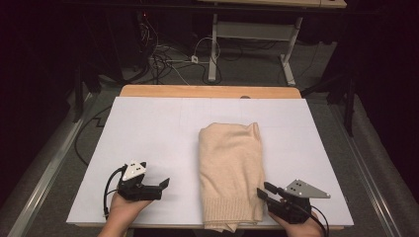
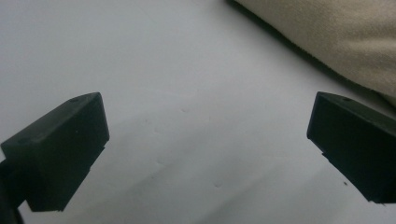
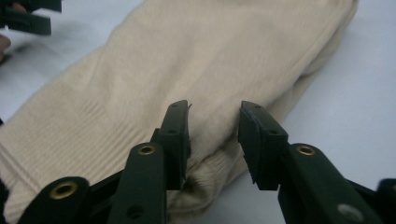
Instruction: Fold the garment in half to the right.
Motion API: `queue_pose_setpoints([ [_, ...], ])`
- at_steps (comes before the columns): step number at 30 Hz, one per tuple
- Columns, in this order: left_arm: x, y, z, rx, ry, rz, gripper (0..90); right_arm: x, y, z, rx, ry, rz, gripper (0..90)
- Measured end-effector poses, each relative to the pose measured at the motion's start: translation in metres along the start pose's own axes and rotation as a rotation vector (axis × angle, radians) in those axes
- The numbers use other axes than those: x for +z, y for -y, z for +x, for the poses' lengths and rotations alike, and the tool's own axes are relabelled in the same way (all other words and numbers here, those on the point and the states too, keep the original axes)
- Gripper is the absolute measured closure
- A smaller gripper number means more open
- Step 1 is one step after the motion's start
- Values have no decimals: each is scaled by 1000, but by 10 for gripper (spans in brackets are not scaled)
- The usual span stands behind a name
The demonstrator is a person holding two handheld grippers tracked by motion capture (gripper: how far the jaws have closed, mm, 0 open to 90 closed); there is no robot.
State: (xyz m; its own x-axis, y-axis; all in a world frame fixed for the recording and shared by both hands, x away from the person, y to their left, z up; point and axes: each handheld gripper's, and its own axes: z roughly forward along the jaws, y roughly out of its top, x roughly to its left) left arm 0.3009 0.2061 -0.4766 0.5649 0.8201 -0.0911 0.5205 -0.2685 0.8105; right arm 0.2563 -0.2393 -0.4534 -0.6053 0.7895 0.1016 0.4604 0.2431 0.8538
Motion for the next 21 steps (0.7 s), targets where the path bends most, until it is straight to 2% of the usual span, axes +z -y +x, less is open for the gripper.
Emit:
queue_pose_setpoints([
  [1,0,0,0,-4,-1,-4,0,2,4,0,6,-6,12,685],
  [2,0,-1,0,-5,-2,-5,0,3,8,-1,9,-11,19,787],
  [3,0,-1,0,-5,-4,-6,0,3,11,-1,-3,-6,20,847],
  [8,-2,0,1,-10,-8,-8,0,-15,19,-6,-33,9,4,876],
  [12,-1,-1,3,-12,-12,-8,0,-13,31,-9,0,4,24,874],
  [15,-1,-1,3,-12,-8,-4,0,-11,31,-9,11,2,13,843],
  [21,-3,0,4,-10,-6,-13,0,-18,21,-12,12,3,-62,627],
])
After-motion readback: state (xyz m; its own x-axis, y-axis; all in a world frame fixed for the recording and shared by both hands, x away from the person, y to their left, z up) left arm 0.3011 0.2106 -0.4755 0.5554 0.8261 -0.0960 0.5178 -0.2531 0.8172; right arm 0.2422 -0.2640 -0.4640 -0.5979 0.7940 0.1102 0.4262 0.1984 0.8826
